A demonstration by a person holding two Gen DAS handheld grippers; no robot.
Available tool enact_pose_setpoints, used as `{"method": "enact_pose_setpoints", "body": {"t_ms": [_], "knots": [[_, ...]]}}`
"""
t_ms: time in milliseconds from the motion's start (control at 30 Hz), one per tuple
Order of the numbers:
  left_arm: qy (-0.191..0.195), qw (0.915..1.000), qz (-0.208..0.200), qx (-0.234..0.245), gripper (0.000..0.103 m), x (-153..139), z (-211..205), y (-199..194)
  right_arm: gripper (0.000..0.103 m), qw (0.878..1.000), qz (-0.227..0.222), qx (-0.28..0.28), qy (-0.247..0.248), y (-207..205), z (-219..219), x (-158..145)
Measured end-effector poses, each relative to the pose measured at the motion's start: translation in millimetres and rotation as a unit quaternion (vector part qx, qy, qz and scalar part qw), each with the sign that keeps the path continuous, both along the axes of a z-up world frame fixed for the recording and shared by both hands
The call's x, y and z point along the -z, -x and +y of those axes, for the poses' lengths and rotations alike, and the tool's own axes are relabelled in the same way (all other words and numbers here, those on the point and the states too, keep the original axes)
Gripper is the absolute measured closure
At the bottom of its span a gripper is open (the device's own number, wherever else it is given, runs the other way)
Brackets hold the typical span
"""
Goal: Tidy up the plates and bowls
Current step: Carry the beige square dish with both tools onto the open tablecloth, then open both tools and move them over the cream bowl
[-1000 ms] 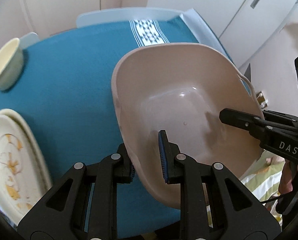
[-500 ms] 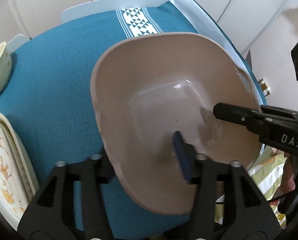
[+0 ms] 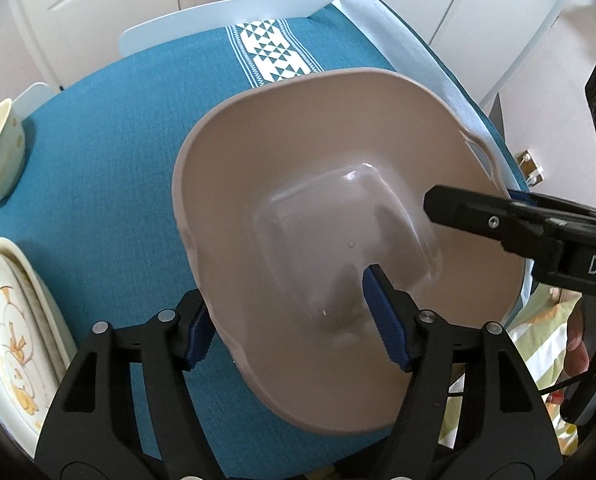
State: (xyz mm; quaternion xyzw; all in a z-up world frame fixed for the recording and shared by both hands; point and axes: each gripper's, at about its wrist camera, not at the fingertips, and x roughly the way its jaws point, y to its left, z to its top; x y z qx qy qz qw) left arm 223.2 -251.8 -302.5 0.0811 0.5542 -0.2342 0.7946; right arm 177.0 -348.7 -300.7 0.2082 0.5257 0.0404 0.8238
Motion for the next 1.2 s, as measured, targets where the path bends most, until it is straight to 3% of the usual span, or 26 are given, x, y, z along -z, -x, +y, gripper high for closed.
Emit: {"method": "enact_pose_setpoints", "body": {"t_ms": [100, 467, 800, 933, 1067, 1100, 1133, 1167, 1200], "knots": [[0.003, 1.0, 0.003, 0.0, 0.037, -2.2, -0.1, -0.4, 0.038, 1.0, -0.006, 0.002, 0.01, 0.9, -0.6, -5.4], [0.007, 1.0, -0.004, 0.004, 0.037, -15.0, 1.0, 5.4, 0.038, 0.999, -0.028, 0.002, 0.019, 8.0, -0.5, -23.4], [0.004, 1.0, -0.007, -0.004, 0.037, -41.5, 13.9, 8.9, 0.038, 0.996, -0.081, -0.011, 0.036, 13.8, 7.4, -80.4], [0.009, 0.9992, -0.034, -0.017, 0.037, -70.1, 29.9, 13.2, 0.038, 0.993, -0.11, -0.029, 0.043, 9.5, 19.4, -110.9], [0.025, 0.9938, -0.095, -0.053, 0.036, -121.7, 63.8, 15.7, 0.038, 0.982, -0.171, -0.064, 0.053, -1.3, 46.5, -158.6], [0.031, 0.9901, -0.118, -0.07, 0.033, -139.1, 77.4, 16.4, 0.031, 0.979, -0.183, -0.071, 0.052, -4.4, 53.4, -167.3], [0.037, 0.9854, -0.14, -0.089, 0.02, -156.0, 92.1, 16.9, 0.023, 0.976, -0.196, -0.08, 0.05, -8.3, 62.1, -176.6], [0.039, 0.9822, -0.154, -0.1, 0.01, -165.4, 101.3, 18.0, 0.008, 0.972, -0.213, -0.092, 0.044, -13.2, 72.9, -186.7], [0.04, 0.9757, -0.178, -0.122, 0.0, -178.6, 116.4, 18.5, 0.003, 0.967, -0.23, -0.101, 0.04, -17.7, 83.1, -194.9]]}}
